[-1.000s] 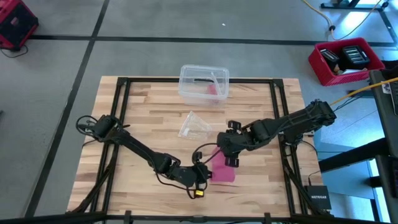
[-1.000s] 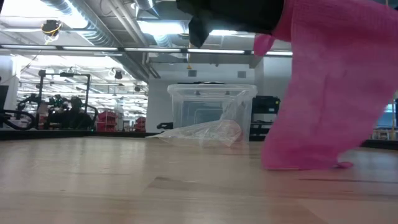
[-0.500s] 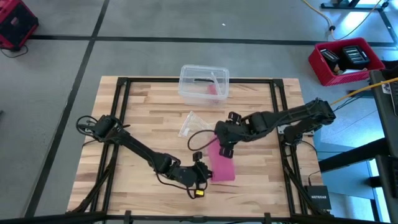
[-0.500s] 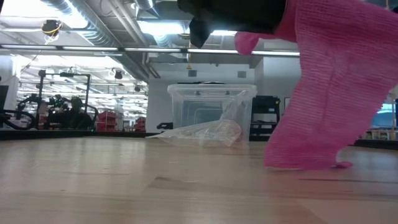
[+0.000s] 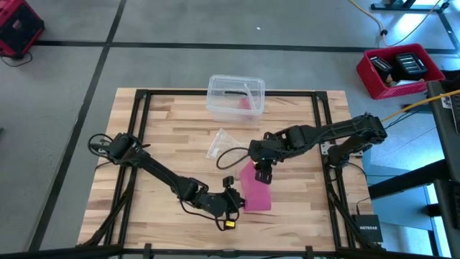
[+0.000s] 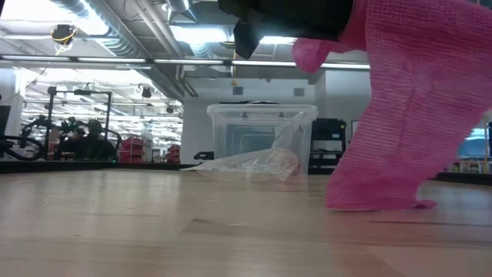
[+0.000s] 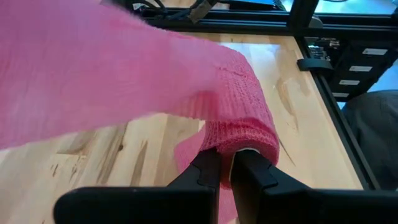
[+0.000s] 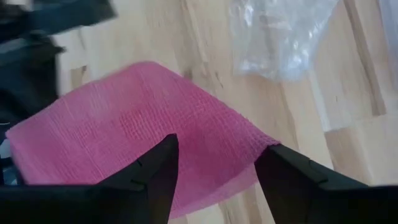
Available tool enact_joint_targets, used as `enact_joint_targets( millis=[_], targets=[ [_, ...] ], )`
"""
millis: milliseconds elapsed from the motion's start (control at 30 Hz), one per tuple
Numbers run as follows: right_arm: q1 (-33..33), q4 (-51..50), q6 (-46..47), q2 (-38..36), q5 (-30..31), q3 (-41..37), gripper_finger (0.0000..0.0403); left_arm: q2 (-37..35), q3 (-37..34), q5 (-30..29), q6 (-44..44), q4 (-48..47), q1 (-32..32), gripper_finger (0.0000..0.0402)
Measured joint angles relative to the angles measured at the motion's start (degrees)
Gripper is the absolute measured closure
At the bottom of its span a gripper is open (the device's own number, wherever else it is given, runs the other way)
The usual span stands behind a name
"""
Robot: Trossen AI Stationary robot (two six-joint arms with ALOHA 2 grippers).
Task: Roll bandage
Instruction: Roll the pink bandage
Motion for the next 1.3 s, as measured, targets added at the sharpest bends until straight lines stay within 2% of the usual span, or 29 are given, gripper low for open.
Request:
enact_joint_targets(
  millis=[167,400,633,800,867,1067,1133,1233,1300],
  targets=[
    [-3.19,-2.33,-1.76,0.49,-0.71,0.02,0.0196,0.00,0.02,0.97,0.00,-0.11,0.03,0.0389],
    [-5.10,-6.99,-3.50,0.49,-11.28,3.62,0.0196,0.00,0.02,1.59,0.19,-0.27,0.01,0.0389],
    [-5.49,-5.61,-6.62,0.49,-8.54,4.89,0.0196,-0.02,0.02,1.66,0.44,-0.39,-0.03,0.0389],
    [-3.51,-10.46,-4.20,-0.07,-16.02,4.86,0.0196,-0.06,0.02,1.60,0.47,-0.40,-0.03,0.0389],
    [-0.64,-12.72,-2.08,-1.57,-16.08,4.86,0.0196,-0.18,0.02,1.58,0.57,-0.38,0.04,0.0389],
    [13.92,-13.21,5.57,-6.09,-2.21,4.85,0.0196,-0.23,0.04,1.43,0.90,0.56,0.06,0.0389],
    [20.37,-12.21,8.69,-7.28,4.75,4.21,0.0196,-0.50,0.04,1.41,0.93,0.69,0.06,0.0389],
    [30.17,-9.51,13.62,-8.17,15.66,0.74,0.0196,-1.21,0.05,1.31,1.75,2.29,0.06,0.0389],
    [35.85,-6.68,17.11,-8.07,20.78,-2.94,0.0196,-1.70,0.13,0.43,2.53,3.30,0.06,0.0389]
  ],
)
